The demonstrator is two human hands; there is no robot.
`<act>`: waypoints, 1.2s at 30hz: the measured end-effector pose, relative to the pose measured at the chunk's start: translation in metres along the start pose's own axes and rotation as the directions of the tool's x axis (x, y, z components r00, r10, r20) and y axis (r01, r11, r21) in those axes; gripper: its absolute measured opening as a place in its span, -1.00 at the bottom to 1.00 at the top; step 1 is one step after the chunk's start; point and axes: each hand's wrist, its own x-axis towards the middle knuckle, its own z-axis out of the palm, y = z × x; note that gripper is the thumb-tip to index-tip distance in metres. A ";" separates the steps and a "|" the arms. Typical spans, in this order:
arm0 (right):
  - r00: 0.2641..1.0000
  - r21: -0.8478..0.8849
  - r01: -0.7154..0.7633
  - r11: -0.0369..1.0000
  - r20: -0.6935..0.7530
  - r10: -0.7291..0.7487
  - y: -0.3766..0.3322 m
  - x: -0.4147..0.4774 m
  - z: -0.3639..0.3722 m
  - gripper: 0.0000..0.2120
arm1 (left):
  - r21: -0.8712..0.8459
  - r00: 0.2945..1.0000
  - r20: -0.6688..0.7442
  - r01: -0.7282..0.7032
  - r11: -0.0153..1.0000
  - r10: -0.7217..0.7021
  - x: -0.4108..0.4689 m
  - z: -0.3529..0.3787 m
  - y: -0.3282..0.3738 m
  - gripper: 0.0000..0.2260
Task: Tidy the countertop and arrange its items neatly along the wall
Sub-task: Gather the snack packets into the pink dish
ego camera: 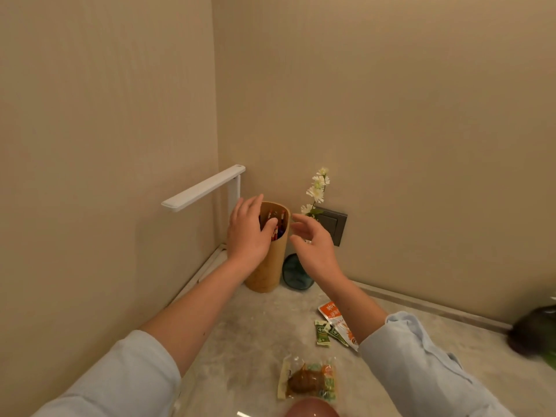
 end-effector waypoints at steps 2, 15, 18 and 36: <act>1.000 0.000 -0.027 1.000 -0.008 0.027 0.004 -0.011 -0.003 -0.64 | -0.096 0.999 -0.050 -0.011 0.995 0.006 -0.018 -0.002 0.007 -0.53; 0.960 0.034 -0.266 0.963 -0.081 0.267 0.086 -0.117 -0.033 -0.67 | -0.360 0.951 0.270 0.245 0.900 -0.151 -0.162 0.048 -0.008 -0.68; 0.953 0.008 -0.296 0.955 -0.065 0.296 0.100 -0.138 -0.039 -0.68 | -0.213 0.902 0.383 0.297 0.931 -0.200 -0.186 0.057 -0.017 -0.61; 0.933 0.032 -0.360 0.933 0.033 0.359 0.126 -0.174 -0.057 -0.54 | -0.277 0.954 0.146 0.292 0.916 -0.260 -0.225 0.068 0.004 -0.74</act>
